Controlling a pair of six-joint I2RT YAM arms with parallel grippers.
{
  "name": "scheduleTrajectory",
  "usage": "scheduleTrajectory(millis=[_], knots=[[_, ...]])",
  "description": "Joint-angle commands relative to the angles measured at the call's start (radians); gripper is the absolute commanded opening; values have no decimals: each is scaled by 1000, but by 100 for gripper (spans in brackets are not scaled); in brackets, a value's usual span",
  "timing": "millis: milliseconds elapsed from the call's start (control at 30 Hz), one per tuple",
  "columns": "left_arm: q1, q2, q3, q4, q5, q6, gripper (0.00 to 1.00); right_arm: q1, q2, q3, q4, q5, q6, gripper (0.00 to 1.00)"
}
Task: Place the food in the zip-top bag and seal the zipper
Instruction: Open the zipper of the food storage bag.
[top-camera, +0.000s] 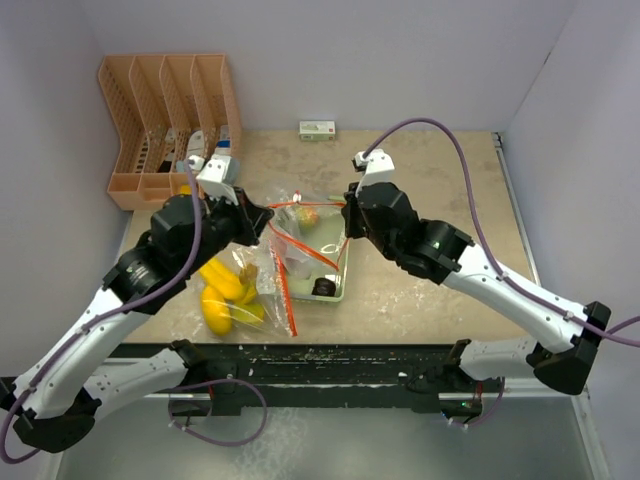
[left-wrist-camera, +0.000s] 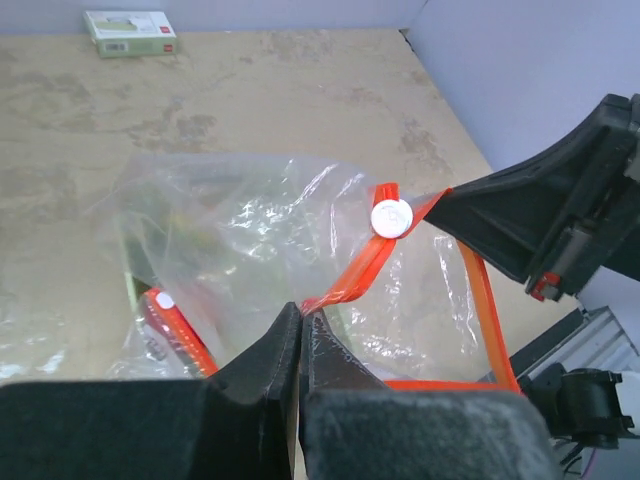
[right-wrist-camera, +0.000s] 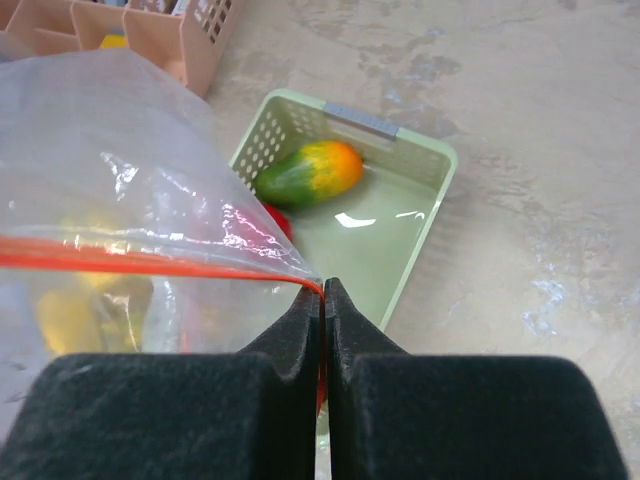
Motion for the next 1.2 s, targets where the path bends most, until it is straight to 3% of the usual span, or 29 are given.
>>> scheduleTrajectory(millis=[0, 67, 133, 167, 200, 267, 333, 400, 600, 800, 900, 1167], knots=[[1, -46, 112, -239, -126, 95, 0, 1, 2, 56, -86, 233, 1, 0], [2, -74, 114, -254, -153, 108, 0, 2, -1, 64, -84, 217, -23, 1], [2, -102, 106, -242, -171, 112, 0, 1, -25, 54, 4, 35, -111, 21], [2, -114, 100, -230, -175, 114, 0, 1, -48, 37, 81, -118, -168, 33], [2, -125, 96, -218, -180, 115, 0, 1, -70, 18, 147, -366, -203, 46], [1, -133, 98, -207, -199, 120, 0, 2, -109, -6, 265, -640, -219, 68], [1, -135, 111, -216, -222, 122, 0, 1, -156, -45, 370, -747, -190, 88], [1, -141, 127, -229, -241, 127, 0, 1, -199, -76, 422, -758, -180, 100], [1, -167, 228, -341, -362, 175, 0, 0, -217, -80, 384, -657, -123, 99], [1, -189, 319, -455, -448, 189, 0, -4, 20, 64, 106, -311, -49, 100], [1, -212, 318, -454, -441, 193, 0, -14, 127, 77, 93, -209, -18, 100], [1, -242, 304, -483, -426, 187, 0, -94, 385, 100, 154, -219, 26, 100]])
